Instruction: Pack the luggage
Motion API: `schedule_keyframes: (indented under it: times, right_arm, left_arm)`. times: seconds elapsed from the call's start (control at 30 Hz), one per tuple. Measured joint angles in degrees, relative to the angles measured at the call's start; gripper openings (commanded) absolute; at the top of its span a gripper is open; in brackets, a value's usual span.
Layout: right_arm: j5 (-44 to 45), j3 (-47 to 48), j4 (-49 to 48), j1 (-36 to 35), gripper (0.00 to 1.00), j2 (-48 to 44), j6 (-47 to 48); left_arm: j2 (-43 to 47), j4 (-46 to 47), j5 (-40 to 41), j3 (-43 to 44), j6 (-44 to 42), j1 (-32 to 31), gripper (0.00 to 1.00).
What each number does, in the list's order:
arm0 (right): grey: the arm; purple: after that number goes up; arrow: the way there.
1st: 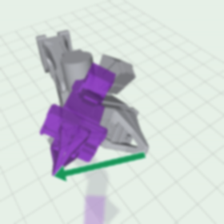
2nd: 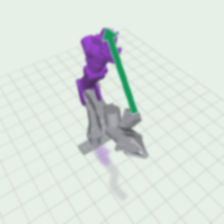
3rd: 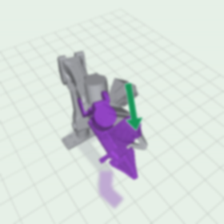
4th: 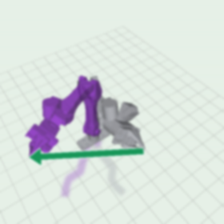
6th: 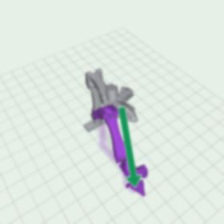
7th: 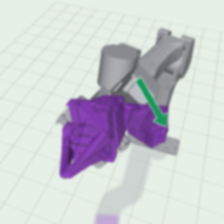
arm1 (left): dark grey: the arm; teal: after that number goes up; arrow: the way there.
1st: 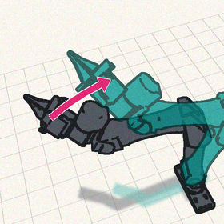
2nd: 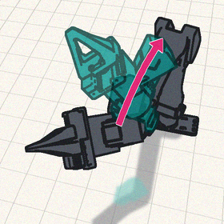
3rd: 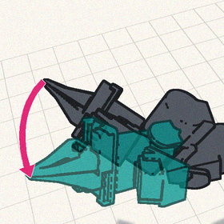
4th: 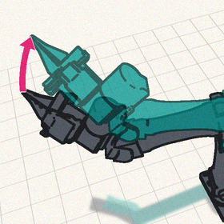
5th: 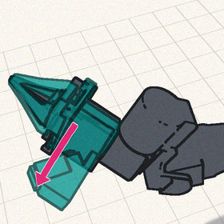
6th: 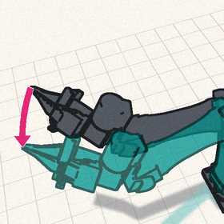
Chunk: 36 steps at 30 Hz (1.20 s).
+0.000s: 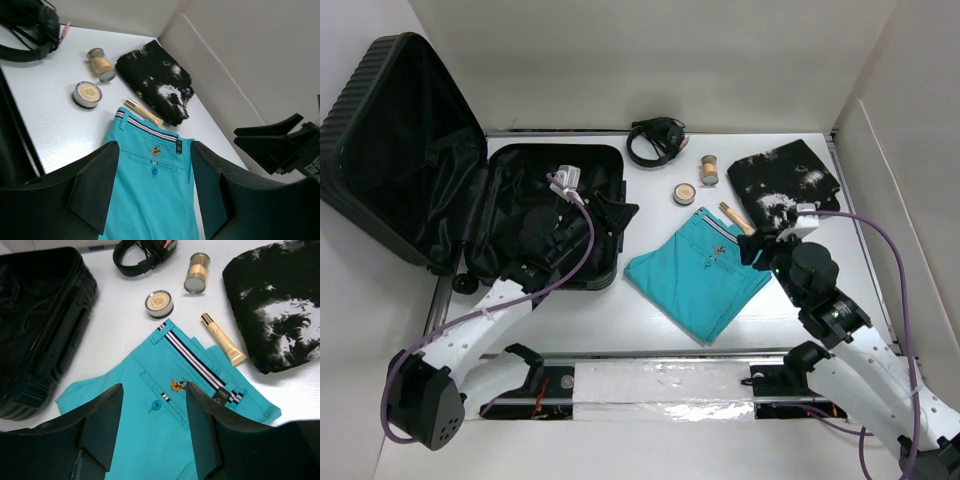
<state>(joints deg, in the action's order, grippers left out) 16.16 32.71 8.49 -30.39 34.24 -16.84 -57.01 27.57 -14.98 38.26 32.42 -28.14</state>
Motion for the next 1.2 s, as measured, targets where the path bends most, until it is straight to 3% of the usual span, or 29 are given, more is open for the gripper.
schedule_keyframes:
  times: [0.03, 0.1, 0.13, 0.2, 0.23, 0.33, 0.4, 0.47, 0.6, 0.7, 0.83, 1.03, 1.2]
  right_arm:
    - [0.0, 0.0, 0.5, 0.0, 0.56, -0.1, 0.0]
    - [0.4, 0.0, 1.1, 0.0, 0.38, -0.1, 0.0]
    - [0.6, 0.0, 1.5, 0.1, 0.15, -0.1, -0.2]
    - [0.9, -0.1, 2.0, 0.2, 0.00, -0.1, -1.2]
    - [1.0, -0.2, 1.9, 0.4, 0.00, -0.1, -1.1]
    - [2.0, -0.3, 2.7, 0.8, 0.00, -0.1, -1.6]
    - [3.4, -0.2, 3.9, 1.2, 0.00, -0.2, -1.6]
    - [4.9, 0.2, 5.0, 1.5, 0.00, -0.9, -1.3]
    - [6.4, 0.9, 5.0, 2.0, 0.01, -2.8, -0.9]
    - [6.3, 1.4, 4.0, 2.0, 0.09, -3.0, -0.9]
    - [5.8, 1.4, 3.3, 2.0, 0.28, -1.9, -0.7]
    - [1.8, 1.0, 1.3, 2.0, 0.32, -1.7, 0.0]
    - [-2.1, 0.0, 0.1, 2.0, 0.32, -3.1, 0.2]
  left_arm:
    - [-0.5, 0.7, -0.9, -0.1, 0.2, 0.0, 0.55]
    - [-1.6, 4.2, -3.0, -0.9, 1.2, 0.0, 0.51]
    - [-2.1, 6.0, -4.1, -1.5, 1.7, 0.0, 0.42]
    - [-4.0, 8.2, -5.6, -1.6, 2.4, -0.7, 0.36]
    - [-5.3, 7.8, -4.7, -0.9, 2.0, -2.3, 0.25]
    - [-9.0, 3.1, 3.6, 3.2, -1.0, -13.1, 0.08]
    - [-10.5, -0.9, 10.9, 6.1, -3.1, -20.6, 0.02]
    - [-10.6, -3.8, 16.9, 7.7, -4.6, -25.9, 0.00]
    - [-8.4, -7.0, 25.8, 6.9, -3.8, -29.2, 0.00]
    - [-8.1, -12.2, 33.7, 6.4, -0.2, -33.9, 0.00]
    - [-9.8, -22.1, 39.8, 6.3, 10.5, -41.5, 0.15]
    - [-15.5, -34.0, 41.6, 6.3, 26.7, -45.4, 0.45]
    - [-19.0, -37.2, 39.8, 6.0, 37.2, -49.4, 0.66]
